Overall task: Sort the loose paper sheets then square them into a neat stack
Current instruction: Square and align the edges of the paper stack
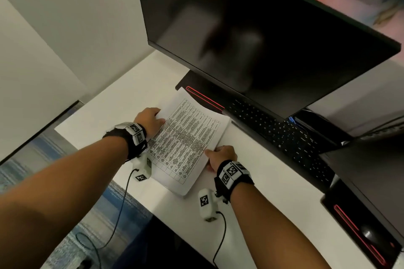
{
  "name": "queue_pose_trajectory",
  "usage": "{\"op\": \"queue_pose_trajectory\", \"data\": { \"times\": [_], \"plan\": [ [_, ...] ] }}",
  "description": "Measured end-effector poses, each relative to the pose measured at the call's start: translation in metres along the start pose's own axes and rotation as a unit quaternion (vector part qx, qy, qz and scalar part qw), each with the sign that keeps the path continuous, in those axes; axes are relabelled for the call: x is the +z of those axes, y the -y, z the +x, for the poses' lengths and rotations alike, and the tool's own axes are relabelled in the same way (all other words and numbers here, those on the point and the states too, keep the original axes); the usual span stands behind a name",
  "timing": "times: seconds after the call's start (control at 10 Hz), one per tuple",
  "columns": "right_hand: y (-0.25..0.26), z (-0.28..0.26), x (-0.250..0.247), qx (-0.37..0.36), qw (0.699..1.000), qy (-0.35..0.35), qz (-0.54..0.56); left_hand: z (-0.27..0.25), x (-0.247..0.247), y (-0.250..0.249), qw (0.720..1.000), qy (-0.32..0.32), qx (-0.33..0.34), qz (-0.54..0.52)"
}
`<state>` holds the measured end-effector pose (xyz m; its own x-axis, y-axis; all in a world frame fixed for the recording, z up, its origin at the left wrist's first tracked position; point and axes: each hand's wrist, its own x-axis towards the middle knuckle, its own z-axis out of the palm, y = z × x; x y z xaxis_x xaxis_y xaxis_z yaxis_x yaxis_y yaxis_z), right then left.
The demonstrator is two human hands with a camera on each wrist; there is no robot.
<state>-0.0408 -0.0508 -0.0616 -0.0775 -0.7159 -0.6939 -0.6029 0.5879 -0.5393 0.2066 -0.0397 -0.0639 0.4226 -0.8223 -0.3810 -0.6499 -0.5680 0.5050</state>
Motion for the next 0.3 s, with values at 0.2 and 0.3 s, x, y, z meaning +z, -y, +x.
{"op": "queue_pose_trajectory", "data": {
  "times": [0.2, 0.3],
  "plan": [
    [0.013, -0.016, -0.025, -0.028, 0.995, -0.025, -0.092, -0.013, -0.008, -0.009, 0.998, -0.042, -0.02, 0.045],
    [0.039, -0.051, -0.058, -0.137, 0.954, -0.096, -0.248, -0.022, -0.019, -0.048, 0.995, -0.071, 0.065, 0.03]
  ]
}}
